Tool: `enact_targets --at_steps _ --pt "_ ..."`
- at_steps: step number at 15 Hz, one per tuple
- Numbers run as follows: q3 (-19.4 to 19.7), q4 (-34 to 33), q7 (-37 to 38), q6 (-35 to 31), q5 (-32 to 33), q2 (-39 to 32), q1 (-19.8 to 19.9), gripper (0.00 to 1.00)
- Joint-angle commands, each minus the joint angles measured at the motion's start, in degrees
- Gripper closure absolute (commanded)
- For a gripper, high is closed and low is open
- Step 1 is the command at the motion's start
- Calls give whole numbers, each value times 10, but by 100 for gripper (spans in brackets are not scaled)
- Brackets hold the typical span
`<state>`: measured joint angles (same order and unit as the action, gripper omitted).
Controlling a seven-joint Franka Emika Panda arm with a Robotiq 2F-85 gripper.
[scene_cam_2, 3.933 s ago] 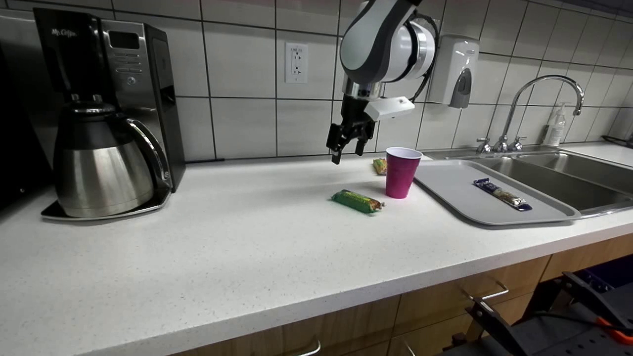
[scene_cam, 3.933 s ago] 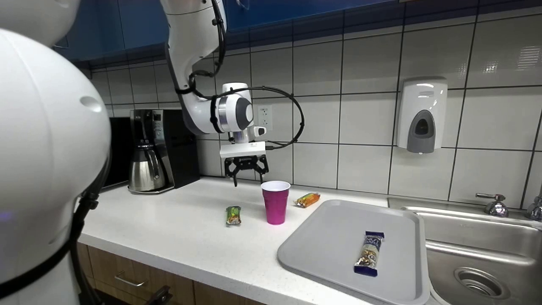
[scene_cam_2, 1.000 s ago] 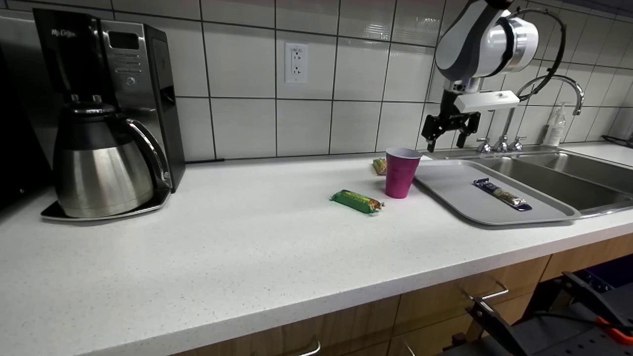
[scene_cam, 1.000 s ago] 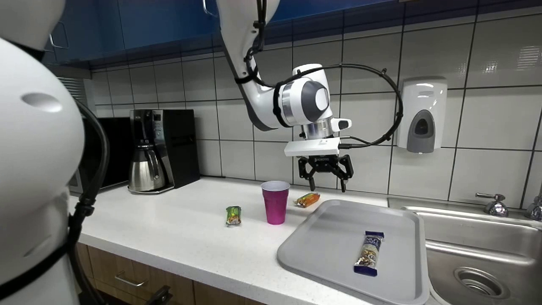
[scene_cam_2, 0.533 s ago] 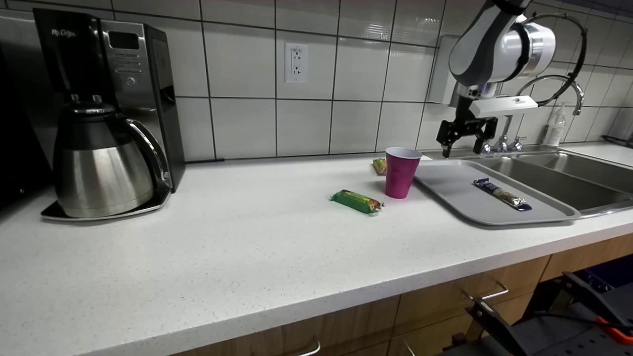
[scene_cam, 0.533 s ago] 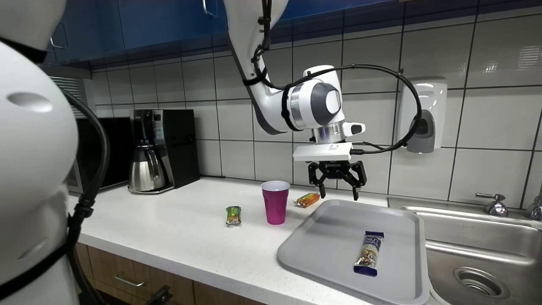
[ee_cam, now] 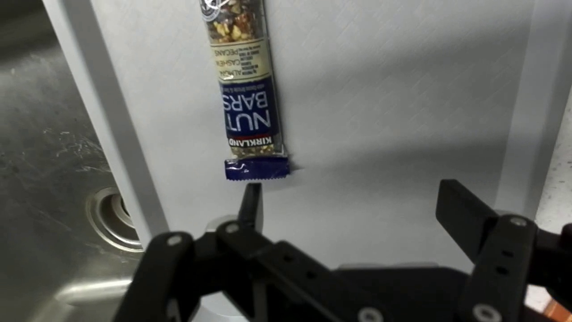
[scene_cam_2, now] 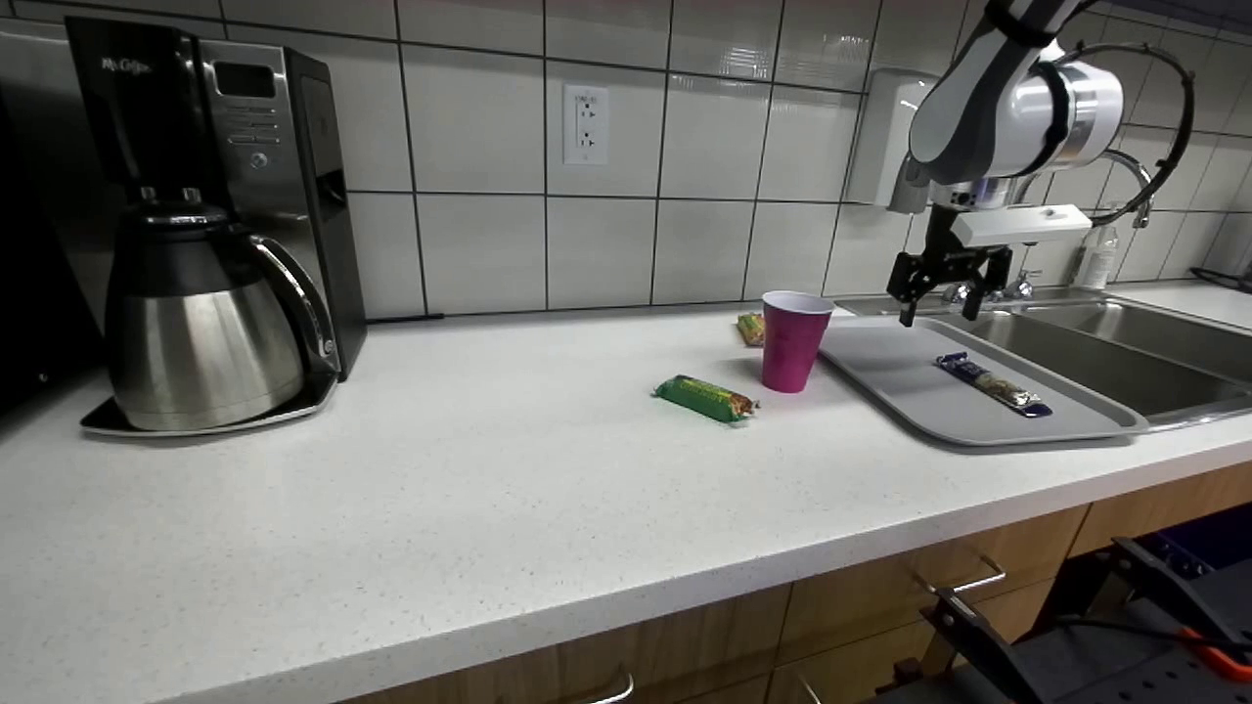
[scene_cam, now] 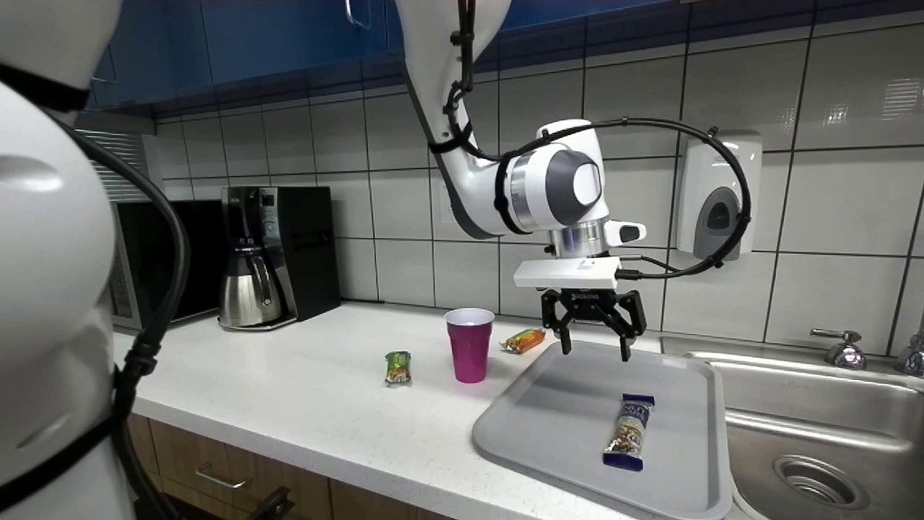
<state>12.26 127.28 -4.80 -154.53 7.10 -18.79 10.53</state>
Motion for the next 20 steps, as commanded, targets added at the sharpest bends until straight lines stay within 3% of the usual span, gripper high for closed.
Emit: enact_targets --at_steps 1,20 --pt "-11 1 -25 1 -20 -3 22 0" --pt "4 -2 -15 5 -20 -42 45 0"
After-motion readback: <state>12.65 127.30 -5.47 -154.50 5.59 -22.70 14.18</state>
